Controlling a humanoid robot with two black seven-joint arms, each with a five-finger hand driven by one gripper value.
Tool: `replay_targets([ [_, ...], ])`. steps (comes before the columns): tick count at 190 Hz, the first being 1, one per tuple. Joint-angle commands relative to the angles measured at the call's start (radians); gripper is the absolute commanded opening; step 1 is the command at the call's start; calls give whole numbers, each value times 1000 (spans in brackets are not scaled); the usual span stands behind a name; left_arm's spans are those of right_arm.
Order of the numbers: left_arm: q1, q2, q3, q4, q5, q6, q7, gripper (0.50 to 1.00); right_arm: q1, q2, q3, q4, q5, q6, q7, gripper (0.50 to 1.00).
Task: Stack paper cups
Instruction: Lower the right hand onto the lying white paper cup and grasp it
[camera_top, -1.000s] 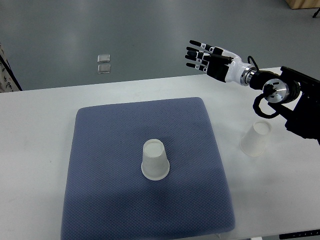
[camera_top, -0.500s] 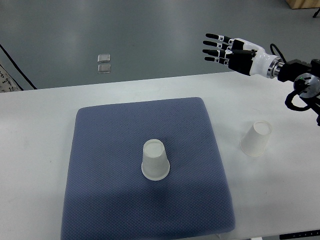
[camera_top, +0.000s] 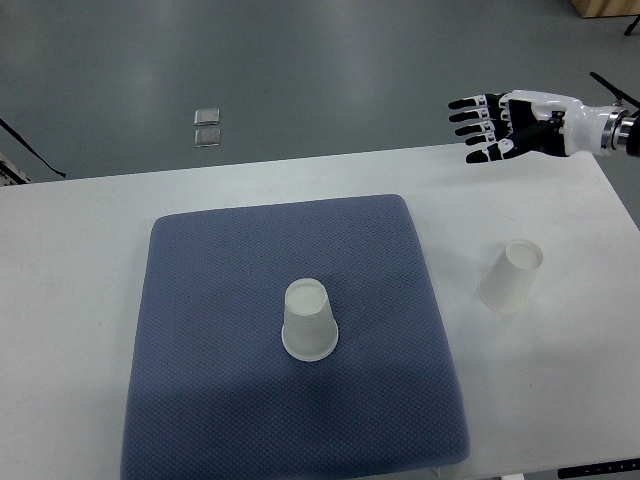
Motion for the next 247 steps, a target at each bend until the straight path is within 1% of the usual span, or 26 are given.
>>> replay_targets([
  [1, 0, 0, 0, 0, 0, 0, 0, 1000, -2, -47, -2, 94, -181, -4, 17, 924],
  [8, 0, 0, -1, 0, 0, 0, 0, 1000, -2, -60, -2, 117, -240, -8, 19, 924],
  [25, 0, 0, 0, 0, 0, 0, 0, 1000, -3, -103, -11, 194, -407, -27, 52, 926],
  [43, 0, 0, 0, 0, 0, 0, 0, 1000, -7, -132, -15, 258, -569, -45, 72, 924],
  [62, 0, 0, 0, 0, 0, 0, 0, 1000, -29, -136, -18, 283, -684, -60, 72, 926],
  [71, 0, 0, 0, 0, 0, 0, 0, 1000, -39, -133, -23, 286, -729, -79, 72, 926],
  [91, 0, 0, 0, 0, 0, 0, 0, 1000, -53, -129, -65, 286, -772, -126, 72, 924],
  [118, 0, 0, 0, 0, 0, 0, 0, 1000, -58, -124, -181, 286, -809, -238, 74, 926],
  [128, 0, 0, 0, 0, 0, 0, 0, 1000, -58, -124, -215, 284, -813, -267, 74, 926],
  [156, 0, 0, 0, 0, 0, 0, 0, 1000, -56, -123, -273, 274, -824, -323, 74, 924],
  [175, 0, 0, 0, 0, 0, 0, 0, 1000, -58, -124, -302, 269, -830, -375, 75, 919],
  [196, 0, 0, 0, 0, 0, 0, 0, 1000, -56, -123, -321, 267, -830, -404, 75, 913],
  [213, 0, 0, 0, 0, 0, 0, 0, 1000, -59, -123, -324, 266, -832, -419, 74, 895],
  [220, 0, 0, 0, 0, 0, 0, 0, 1000, -61, -123, -324, 266, -832, -422, 74, 862],
  [232, 0, 0, 0, 0, 0, 0, 0, 1000, -62, -124, -324, 266, -832, -422, 74, 830],
  [247, 0, 0, 0, 0, 0, 0, 0, 1000, -64, -124, -324, 266, -833, -422, 74, 817],
])
